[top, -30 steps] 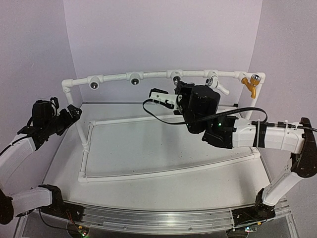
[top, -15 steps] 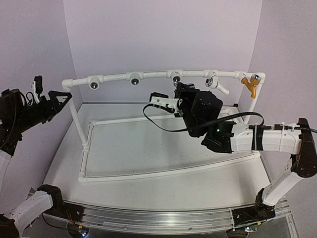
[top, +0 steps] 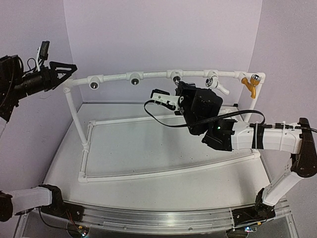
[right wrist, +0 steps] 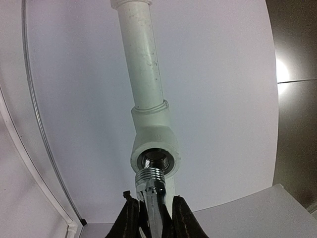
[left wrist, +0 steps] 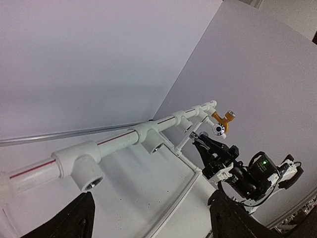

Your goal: Install the water faucets

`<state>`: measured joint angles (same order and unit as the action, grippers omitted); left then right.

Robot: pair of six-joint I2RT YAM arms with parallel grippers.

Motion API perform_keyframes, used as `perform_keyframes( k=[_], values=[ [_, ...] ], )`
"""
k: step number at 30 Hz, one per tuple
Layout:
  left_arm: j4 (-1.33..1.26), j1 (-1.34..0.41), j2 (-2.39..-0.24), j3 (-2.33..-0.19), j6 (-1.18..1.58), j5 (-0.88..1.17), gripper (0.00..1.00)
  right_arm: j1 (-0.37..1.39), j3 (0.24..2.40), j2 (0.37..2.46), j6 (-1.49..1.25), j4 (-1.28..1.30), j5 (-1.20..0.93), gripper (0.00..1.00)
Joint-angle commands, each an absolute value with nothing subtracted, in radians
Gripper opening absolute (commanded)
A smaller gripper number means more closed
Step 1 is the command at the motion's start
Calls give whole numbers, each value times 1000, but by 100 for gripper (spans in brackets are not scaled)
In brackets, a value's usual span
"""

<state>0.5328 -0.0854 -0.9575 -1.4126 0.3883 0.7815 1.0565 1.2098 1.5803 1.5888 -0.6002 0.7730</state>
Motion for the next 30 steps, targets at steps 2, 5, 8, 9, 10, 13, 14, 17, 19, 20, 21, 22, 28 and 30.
perform_keyframes(
  k=[2,5,8,9,10,13,14,17,19,20,21,22,28,30],
  values=[
    [513,-197,-1122,-1608,343,669,83,1056,1257,1561,1547,-614,803,0],
    [530,-250,-1231,-1711,345,601,83,1056,1262,1559,1545,-611,804,0],
    [532,-270,-1295,-1770,329,534,83,1056,1264,1564,1557,-619,804,0],
    [532,-270,-1310,-1786,322,510,83,1056,1267,1566,1560,-623,804,0],
    [532,-273,-1327,-1793,316,507,83,1056,1270,1569,1564,-628,803,0],
    [531,-293,-1366,-1807,303,498,82,1057,1284,1577,1573,-642,803,0],
    [532,-305,-1377,-1803,296,482,81,1056,1285,1577,1576,-643,801,0],
    [531,-339,-1390,-1775,277,420,79,1056,1291,1584,1578,-644,798,0],
    [531,-345,-1387,-1752,272,397,78,1056,1299,1593,1580,-644,795,0],
    [531,-345,-1383,-1738,271,383,77,1054,1304,1600,1581,-644,795,0],
    [530,-345,-1377,-1726,270,372,77,1053,1310,1607,1582,-644,796,0],
    [530,-346,-1376,-1717,268,364,76,1051,1315,1614,1583,-646,796,0],
    [529,-346,-1372,-1661,273,308,74,1038,1339,1646,1580,-653,808,0],
    [529,-347,-1367,-1642,276,308,73,1034,1344,1652,1580,-656,811,0]
  ],
)
